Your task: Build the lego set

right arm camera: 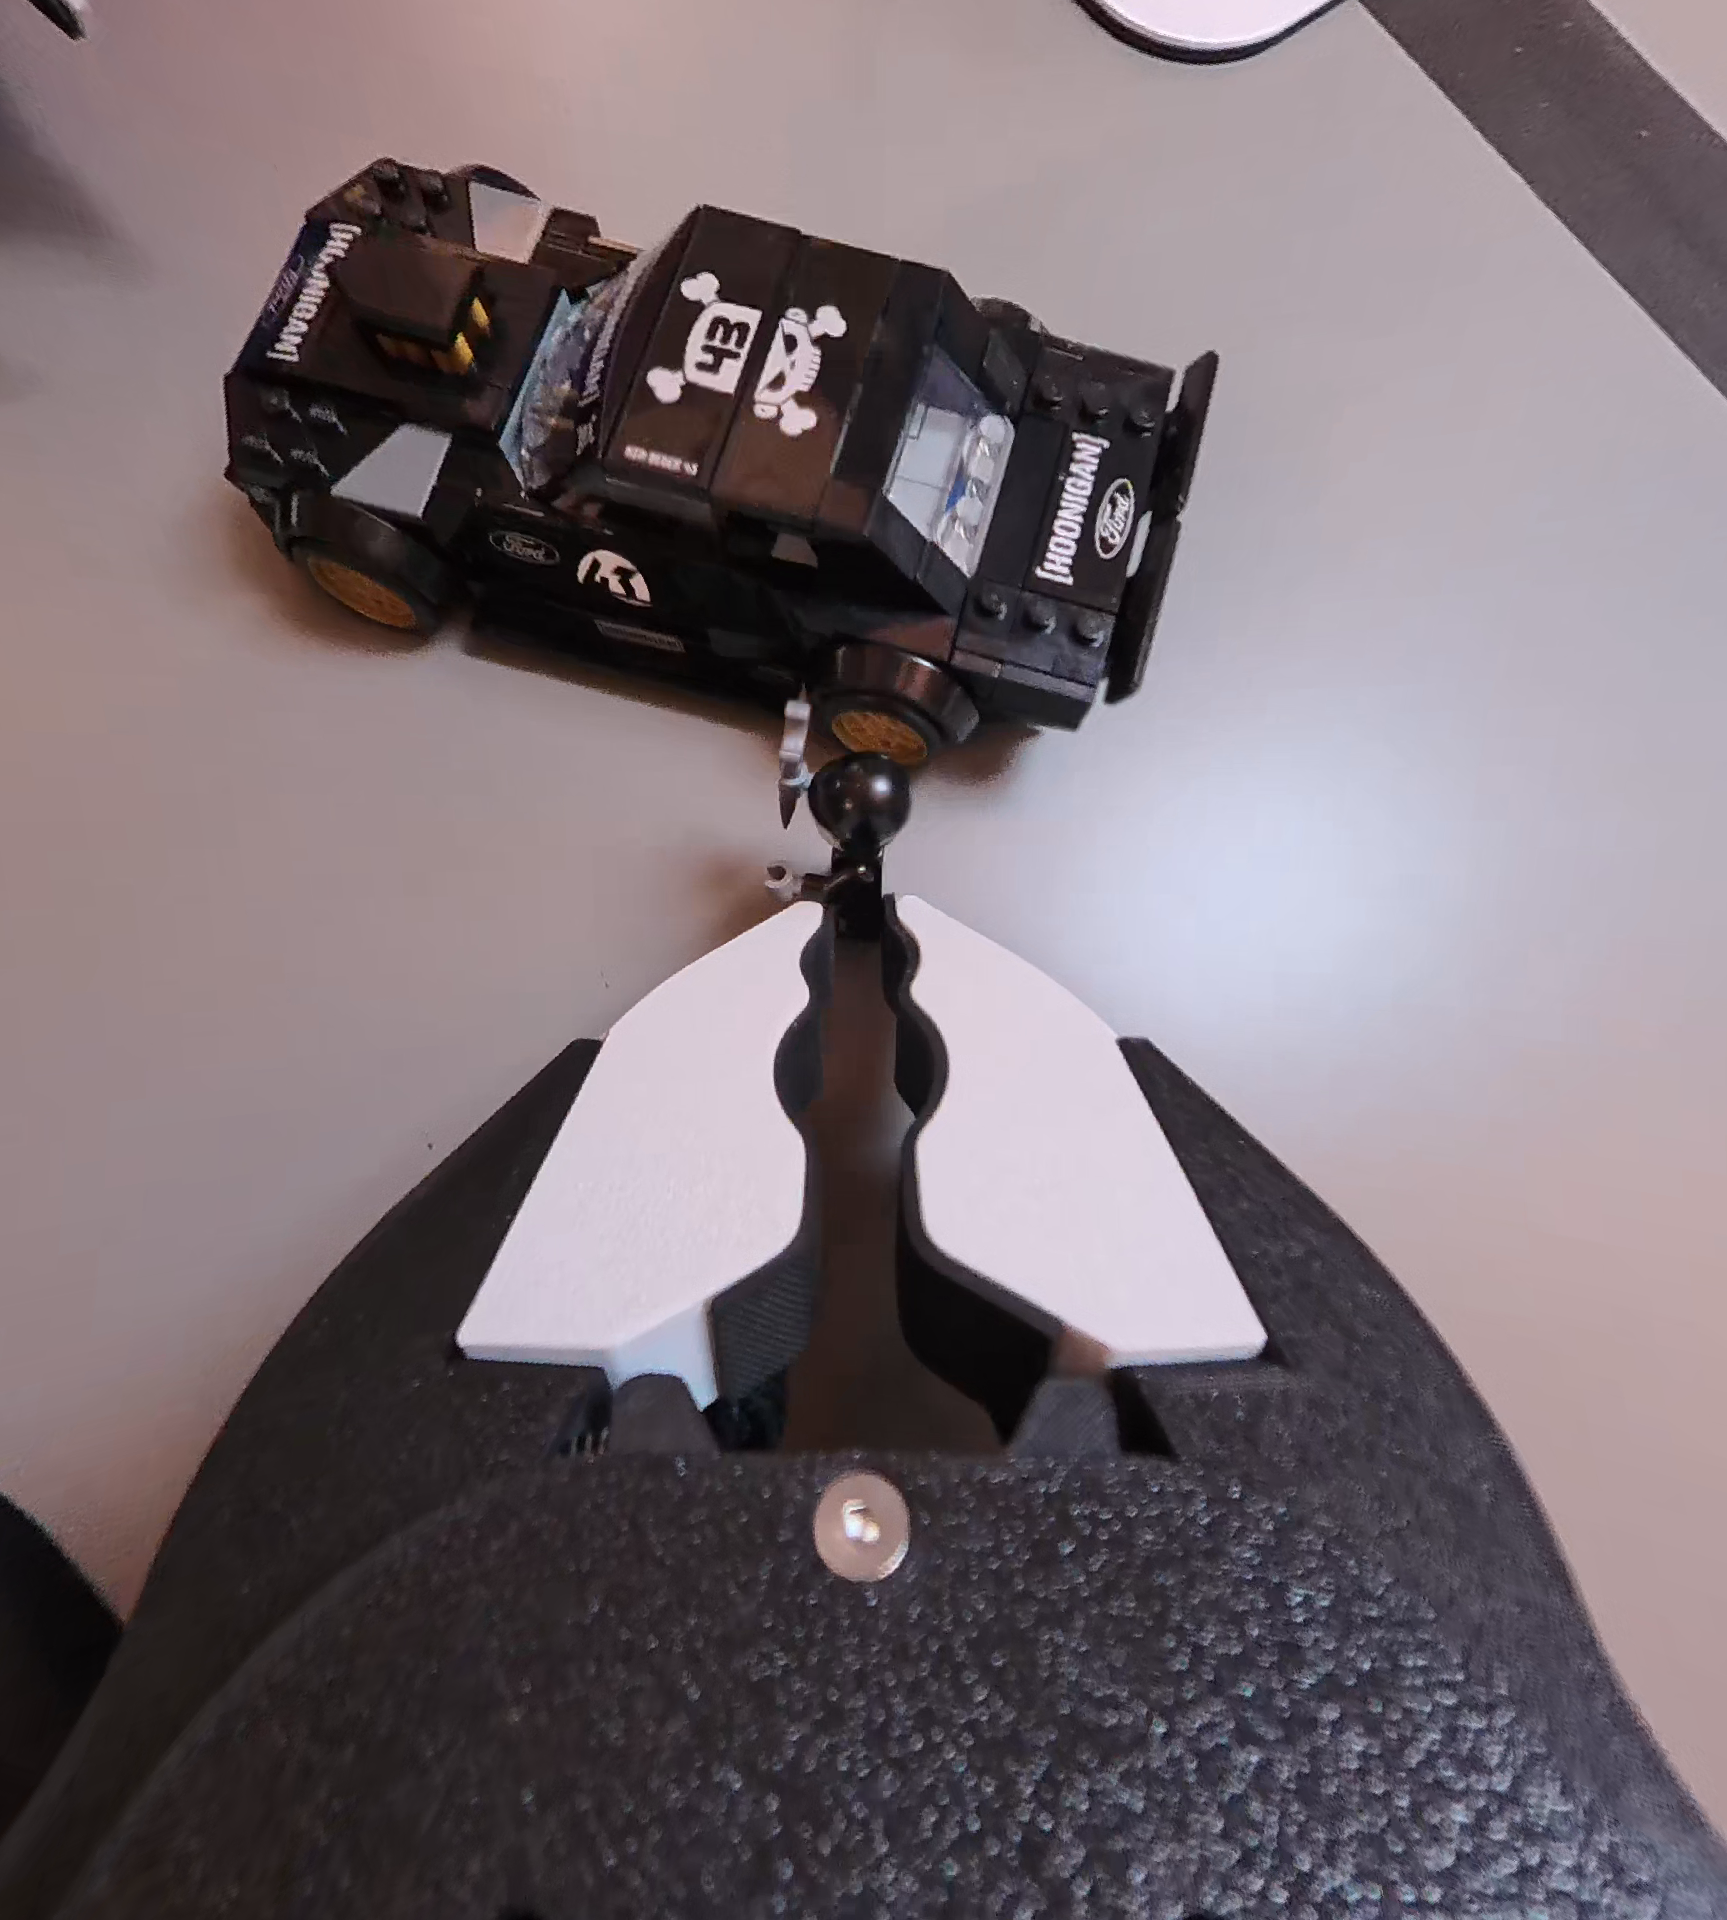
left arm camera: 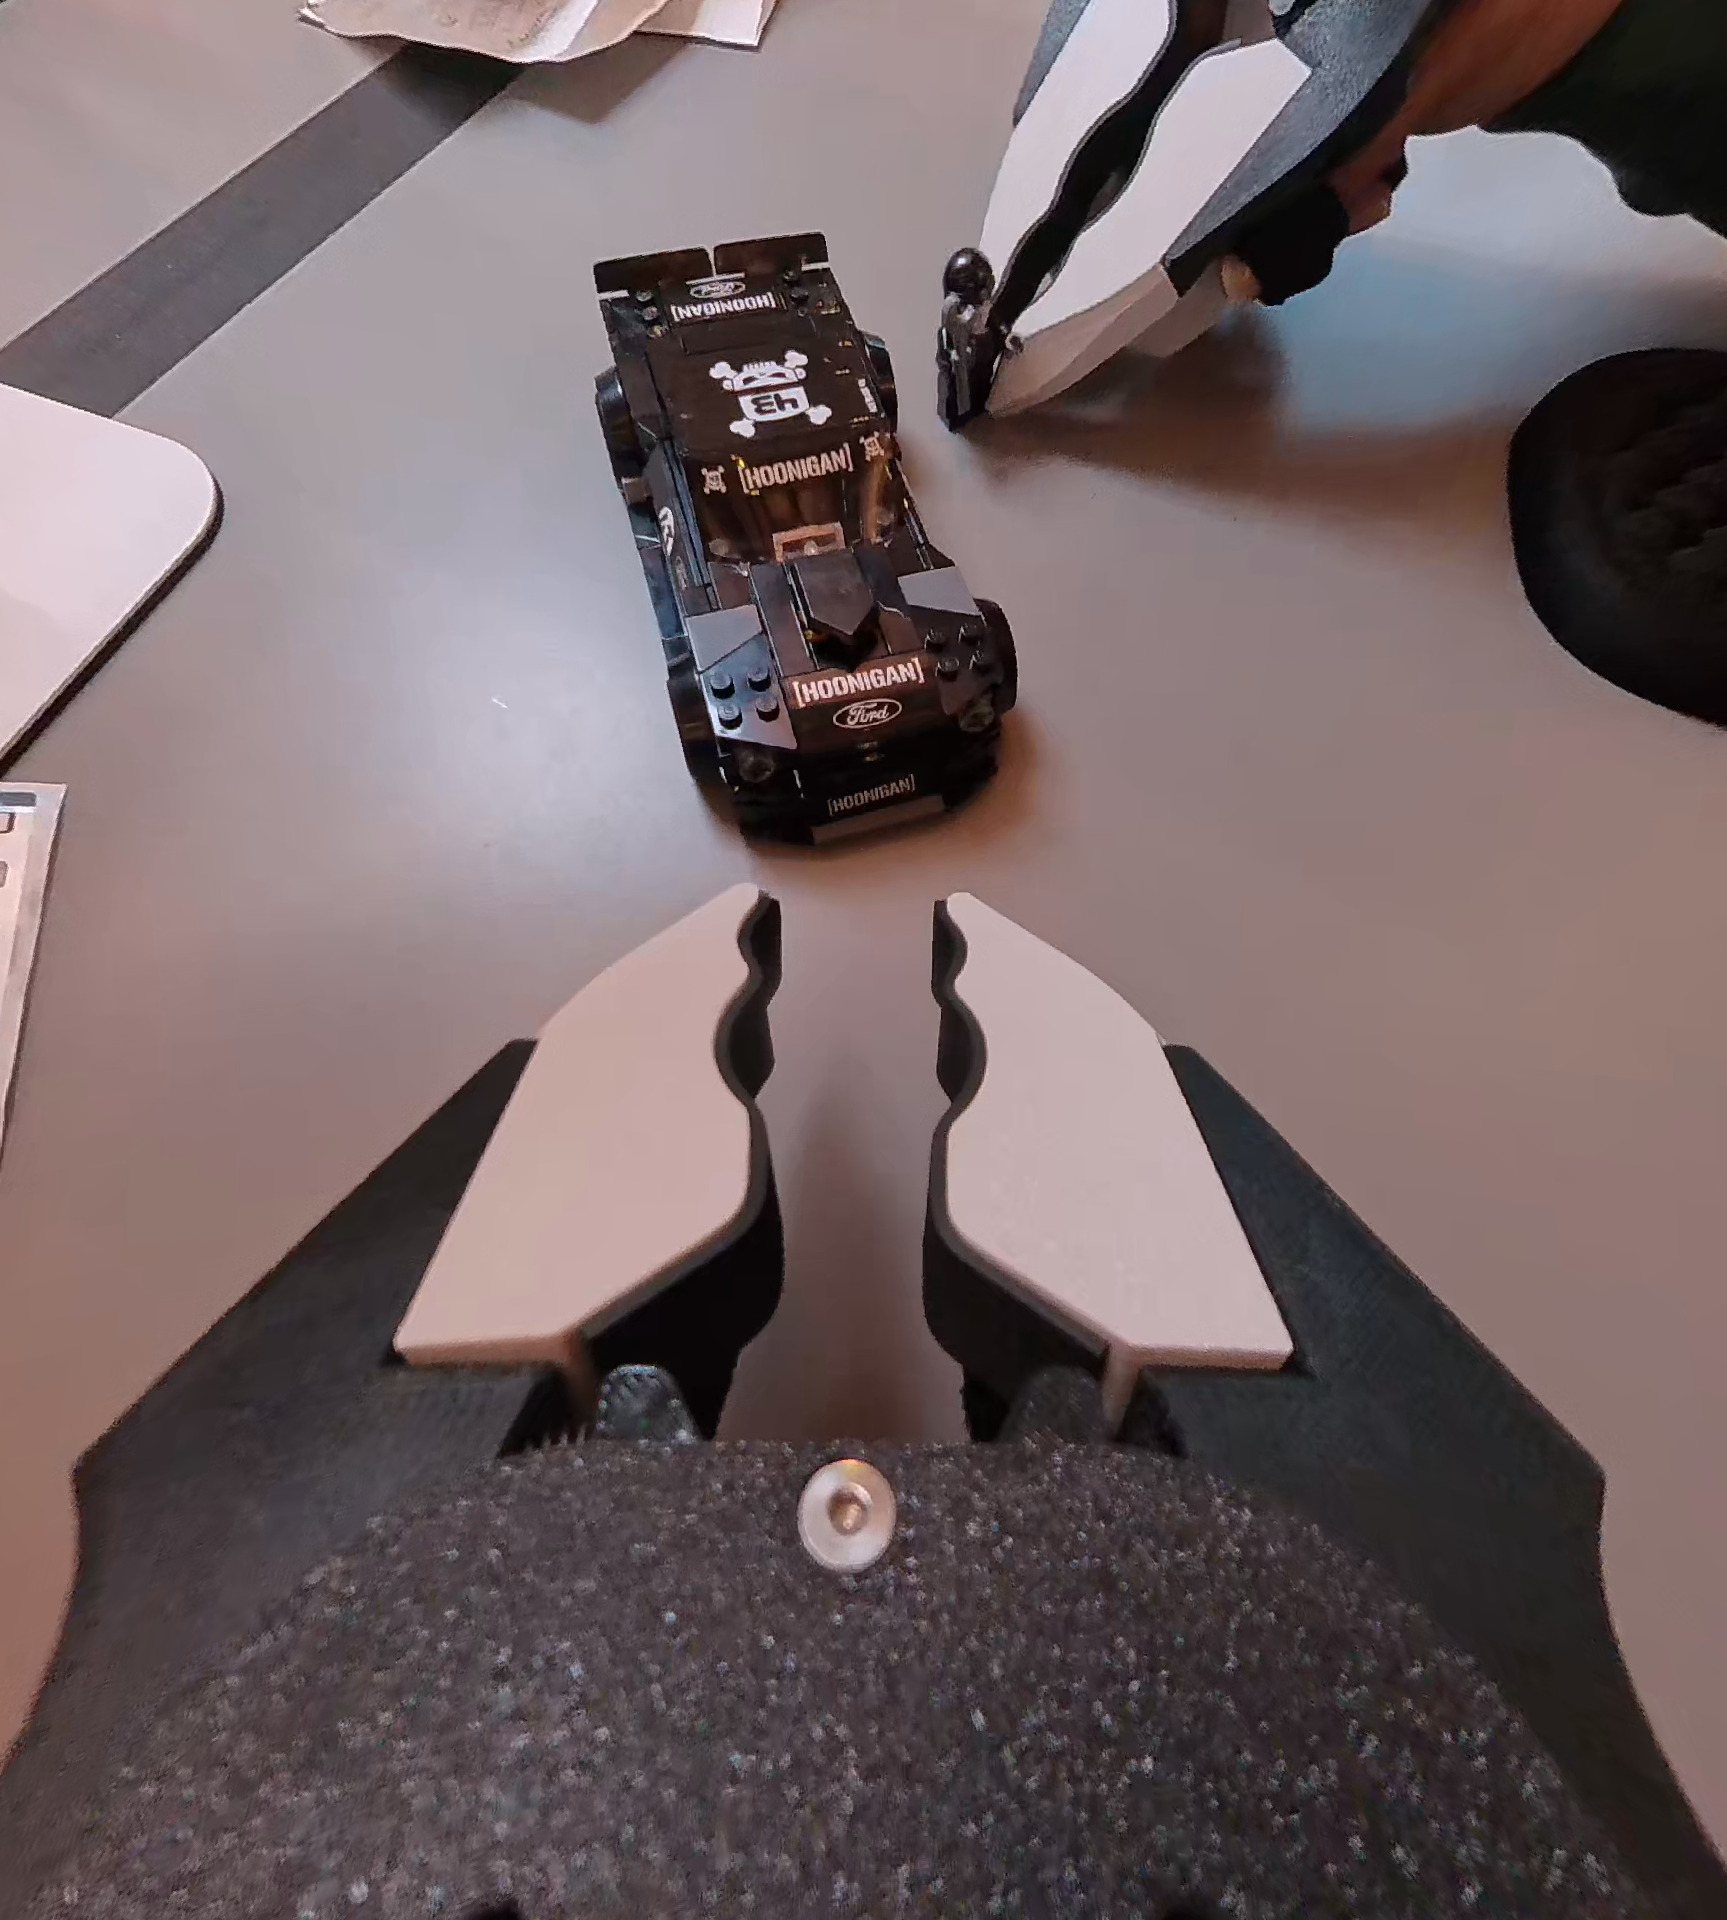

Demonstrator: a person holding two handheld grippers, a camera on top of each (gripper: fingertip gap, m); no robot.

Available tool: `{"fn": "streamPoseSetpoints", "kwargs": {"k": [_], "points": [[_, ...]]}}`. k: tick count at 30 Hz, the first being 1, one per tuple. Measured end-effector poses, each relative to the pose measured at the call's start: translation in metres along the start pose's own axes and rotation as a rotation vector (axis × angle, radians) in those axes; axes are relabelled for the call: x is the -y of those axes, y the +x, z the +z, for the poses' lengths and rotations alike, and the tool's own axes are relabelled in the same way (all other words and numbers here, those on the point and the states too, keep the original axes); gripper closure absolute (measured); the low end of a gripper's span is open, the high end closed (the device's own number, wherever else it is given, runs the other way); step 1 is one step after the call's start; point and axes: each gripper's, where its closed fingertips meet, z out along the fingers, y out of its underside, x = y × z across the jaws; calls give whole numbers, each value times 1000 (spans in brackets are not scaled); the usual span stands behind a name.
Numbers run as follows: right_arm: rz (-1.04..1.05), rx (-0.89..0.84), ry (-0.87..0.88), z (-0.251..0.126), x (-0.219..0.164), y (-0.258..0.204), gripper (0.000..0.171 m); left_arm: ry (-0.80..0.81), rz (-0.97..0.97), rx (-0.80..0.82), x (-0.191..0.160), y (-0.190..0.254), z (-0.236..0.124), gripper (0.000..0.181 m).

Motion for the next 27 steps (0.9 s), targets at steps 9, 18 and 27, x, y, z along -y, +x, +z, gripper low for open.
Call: {"fn": "streamPoseSetpoints", "kwargs": {"k": [9,18,27], "points": [[52,28,-68,-4,-8,-3,162,-23,4,-18,-6,3,4,154],[45,13,-70,-6,-10,-1,158,-36,1,-18,-9,4,5,154],[-103,-120,0,-35,4,-29,149,-42,-5,-25,-11,3,7,154]]}}
